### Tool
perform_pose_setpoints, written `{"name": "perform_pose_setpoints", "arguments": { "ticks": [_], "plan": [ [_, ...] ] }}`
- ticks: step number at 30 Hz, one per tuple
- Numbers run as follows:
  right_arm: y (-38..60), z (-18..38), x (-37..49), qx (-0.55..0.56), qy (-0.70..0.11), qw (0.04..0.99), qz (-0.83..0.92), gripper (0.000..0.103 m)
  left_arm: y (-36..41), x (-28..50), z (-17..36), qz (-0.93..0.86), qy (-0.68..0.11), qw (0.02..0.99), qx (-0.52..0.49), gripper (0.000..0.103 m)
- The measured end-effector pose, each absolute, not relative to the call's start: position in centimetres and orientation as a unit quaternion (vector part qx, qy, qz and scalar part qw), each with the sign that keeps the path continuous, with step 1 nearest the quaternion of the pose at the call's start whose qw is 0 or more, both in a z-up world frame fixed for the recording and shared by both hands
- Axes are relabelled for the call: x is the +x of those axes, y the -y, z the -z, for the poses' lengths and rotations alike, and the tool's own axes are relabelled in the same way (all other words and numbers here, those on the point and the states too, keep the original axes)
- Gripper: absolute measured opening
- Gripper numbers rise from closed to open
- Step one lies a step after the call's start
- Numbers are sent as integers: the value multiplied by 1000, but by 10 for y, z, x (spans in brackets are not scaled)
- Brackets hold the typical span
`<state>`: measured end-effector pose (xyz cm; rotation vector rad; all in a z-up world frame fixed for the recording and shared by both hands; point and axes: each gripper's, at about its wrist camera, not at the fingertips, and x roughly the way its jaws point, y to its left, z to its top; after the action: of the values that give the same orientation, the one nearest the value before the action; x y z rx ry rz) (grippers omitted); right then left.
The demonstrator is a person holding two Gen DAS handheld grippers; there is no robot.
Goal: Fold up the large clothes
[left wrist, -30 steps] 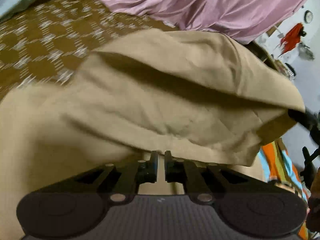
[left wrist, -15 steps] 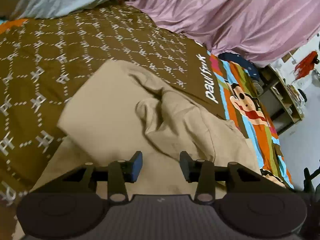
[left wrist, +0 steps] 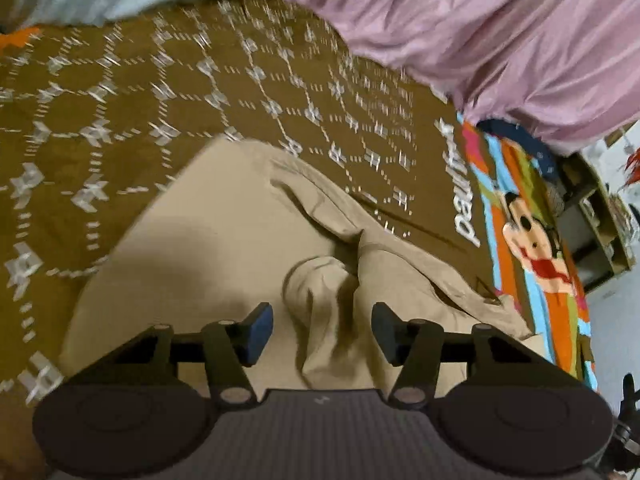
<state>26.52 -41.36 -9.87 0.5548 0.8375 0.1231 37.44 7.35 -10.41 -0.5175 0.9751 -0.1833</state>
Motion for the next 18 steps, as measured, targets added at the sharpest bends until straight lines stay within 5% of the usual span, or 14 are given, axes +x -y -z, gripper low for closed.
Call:
{"name": "perform_pose_setpoints", "arguments": {
  "ticks": [1, 3, 4, 5, 8, 14, 18],
  "plan": [
    [417, 106, 274, 281, -406, 868, -53, 58, -70, 382, 110, 93, -471, 842, -247, 57],
    [415, 120, 296, 298, -416, 858, -47, 53, -60, 397, 119, 120, -484, 832, -243, 28],
    [413, 124, 302, 297, -420, 856, -49, 41, -57, 401, 121, 122, -485, 834, -231, 0],
    [408, 127, 308, 288, -422, 858, -53, 23, -51, 404, 120, 115, -479, 844, -212, 0],
    [390, 124, 321, 222, -402, 886, -55, 5, -42, 409, 110, 84, -434, 879, -179, 0],
    [351, 120, 341, 75, -314, 946, -24, 2, -44, 424, 105, 21, -401, 903, -151, 0],
    [354, 132, 339, 60, -331, 941, -24, 8, -52, 399, 91, 39, -395, 905, -155, 4]
  ]
}}
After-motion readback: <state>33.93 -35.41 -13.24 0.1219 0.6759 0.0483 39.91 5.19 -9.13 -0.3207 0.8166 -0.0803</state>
